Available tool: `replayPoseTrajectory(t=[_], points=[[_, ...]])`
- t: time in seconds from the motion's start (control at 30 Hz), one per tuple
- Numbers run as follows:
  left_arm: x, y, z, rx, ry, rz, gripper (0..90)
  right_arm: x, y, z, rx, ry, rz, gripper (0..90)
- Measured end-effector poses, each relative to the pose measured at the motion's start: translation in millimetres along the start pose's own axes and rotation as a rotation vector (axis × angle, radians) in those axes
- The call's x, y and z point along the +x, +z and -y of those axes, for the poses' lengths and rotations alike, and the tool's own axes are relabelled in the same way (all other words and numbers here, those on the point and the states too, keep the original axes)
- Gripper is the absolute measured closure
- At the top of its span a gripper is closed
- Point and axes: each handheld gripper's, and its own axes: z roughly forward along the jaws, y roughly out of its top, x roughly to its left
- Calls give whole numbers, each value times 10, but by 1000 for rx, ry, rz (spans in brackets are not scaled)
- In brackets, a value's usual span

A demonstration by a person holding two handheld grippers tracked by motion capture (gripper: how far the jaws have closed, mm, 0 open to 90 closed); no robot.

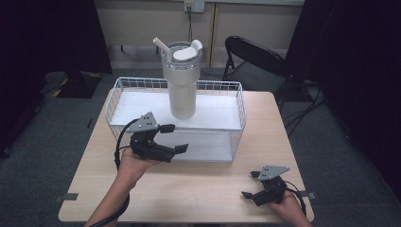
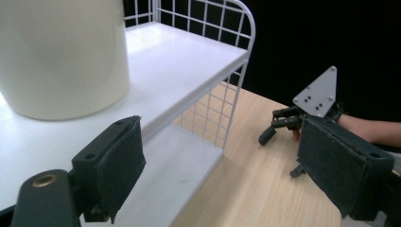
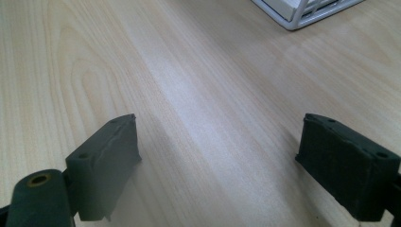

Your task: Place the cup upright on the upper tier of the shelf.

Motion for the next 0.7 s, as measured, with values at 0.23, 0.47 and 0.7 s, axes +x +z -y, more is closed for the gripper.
replayPoseTrajectory(t=[0.23, 0.47, 0.7], points=[[-49, 23, 148, 21, 2, 12, 148, 0, 0, 0, 0, 0, 0, 124], [-56, 50, 304, 52, -3, 14, 148, 0, 0, 0, 0, 0, 0, 124], [-26, 56, 440, 63, -19, 11, 149, 0, 0, 0, 0, 0, 0, 124]])
